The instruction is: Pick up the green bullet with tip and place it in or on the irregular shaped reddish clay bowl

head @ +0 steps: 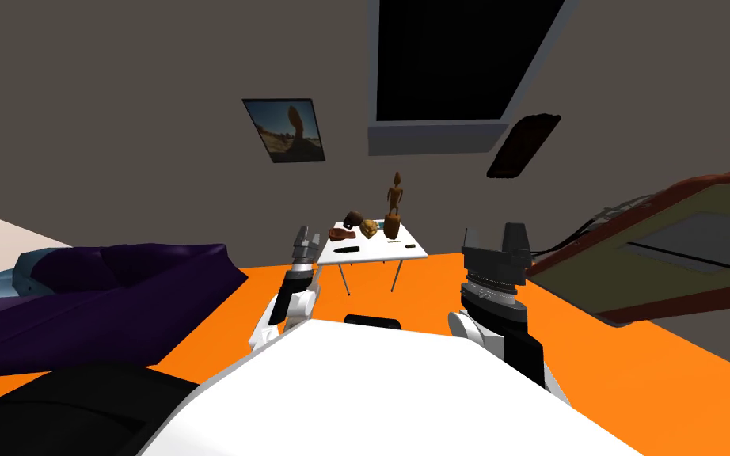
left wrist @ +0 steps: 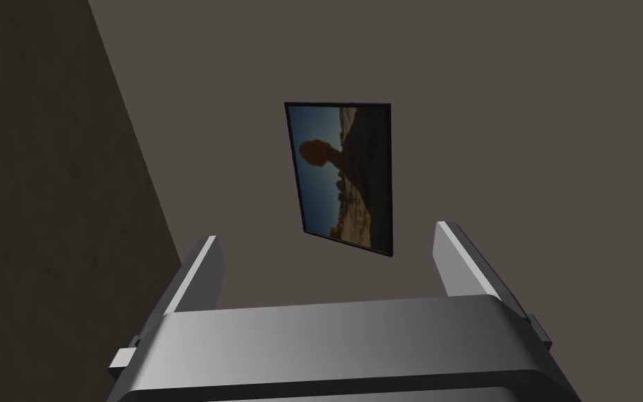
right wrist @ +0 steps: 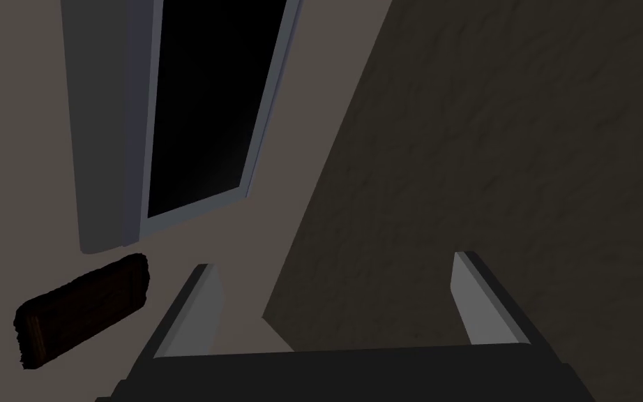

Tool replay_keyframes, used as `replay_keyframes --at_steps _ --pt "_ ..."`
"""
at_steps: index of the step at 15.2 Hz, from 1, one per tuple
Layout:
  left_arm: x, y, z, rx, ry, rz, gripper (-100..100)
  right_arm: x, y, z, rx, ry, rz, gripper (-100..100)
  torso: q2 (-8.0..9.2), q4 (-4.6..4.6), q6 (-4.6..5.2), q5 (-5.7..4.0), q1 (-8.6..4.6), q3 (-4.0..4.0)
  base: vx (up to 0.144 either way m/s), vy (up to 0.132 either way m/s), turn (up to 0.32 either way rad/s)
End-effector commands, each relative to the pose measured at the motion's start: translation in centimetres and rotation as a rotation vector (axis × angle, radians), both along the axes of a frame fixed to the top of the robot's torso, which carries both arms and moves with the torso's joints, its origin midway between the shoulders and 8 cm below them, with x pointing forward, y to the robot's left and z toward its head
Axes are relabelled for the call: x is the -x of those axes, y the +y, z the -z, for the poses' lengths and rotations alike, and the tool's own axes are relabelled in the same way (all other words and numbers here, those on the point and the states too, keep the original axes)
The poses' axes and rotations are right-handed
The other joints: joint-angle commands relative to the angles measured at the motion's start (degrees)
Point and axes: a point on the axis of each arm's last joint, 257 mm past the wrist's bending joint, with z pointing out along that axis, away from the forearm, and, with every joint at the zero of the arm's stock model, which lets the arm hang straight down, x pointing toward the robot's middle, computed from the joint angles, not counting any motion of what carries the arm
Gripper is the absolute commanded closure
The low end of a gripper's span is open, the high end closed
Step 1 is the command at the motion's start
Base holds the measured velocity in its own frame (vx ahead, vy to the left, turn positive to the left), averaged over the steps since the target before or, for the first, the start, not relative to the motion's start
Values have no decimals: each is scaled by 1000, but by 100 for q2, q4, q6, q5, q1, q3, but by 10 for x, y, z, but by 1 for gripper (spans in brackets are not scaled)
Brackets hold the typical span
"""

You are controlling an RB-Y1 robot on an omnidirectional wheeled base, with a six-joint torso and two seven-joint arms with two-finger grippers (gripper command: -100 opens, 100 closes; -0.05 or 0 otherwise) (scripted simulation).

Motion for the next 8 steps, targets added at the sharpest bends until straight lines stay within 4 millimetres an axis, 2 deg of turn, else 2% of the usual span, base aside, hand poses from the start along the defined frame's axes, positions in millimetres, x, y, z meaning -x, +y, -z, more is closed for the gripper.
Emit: replay_keyframes --at_steps 1,8 --pt "-9 -1 6 -4 37 5 -100 0 0 0 0 0 0 0 0 0 0 0 0 0 -5 -23 59" --pt "-33 -4 20 -13 136 22 -100 0 0 0 0 0 0 0 -1 0 1 0 2 -1 -1 -19 50"
